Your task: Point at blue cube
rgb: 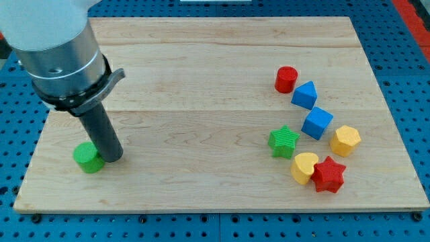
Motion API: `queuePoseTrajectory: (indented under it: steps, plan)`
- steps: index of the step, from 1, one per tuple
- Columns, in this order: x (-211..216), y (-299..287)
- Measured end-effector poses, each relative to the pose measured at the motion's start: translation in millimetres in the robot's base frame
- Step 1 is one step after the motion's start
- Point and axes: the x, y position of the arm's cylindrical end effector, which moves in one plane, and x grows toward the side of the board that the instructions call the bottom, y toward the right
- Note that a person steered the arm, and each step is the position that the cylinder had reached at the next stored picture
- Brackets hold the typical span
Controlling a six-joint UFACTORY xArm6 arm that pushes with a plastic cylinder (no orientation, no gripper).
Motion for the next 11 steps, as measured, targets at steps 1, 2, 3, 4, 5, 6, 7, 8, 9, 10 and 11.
queuePoseTrajectory:
  steps: [1,2,3,4,5,6,7,8,9,10,11]
  plan:
    - [0,-5]
    - [0,-4]
    - [-28,49]
    - [-70,123]
    - [-89,215]
    - [-89,286]
    - [-89,286]
    - [-88,286]
    - [-70,288]
    - [-62,291]
    - [-55,301]
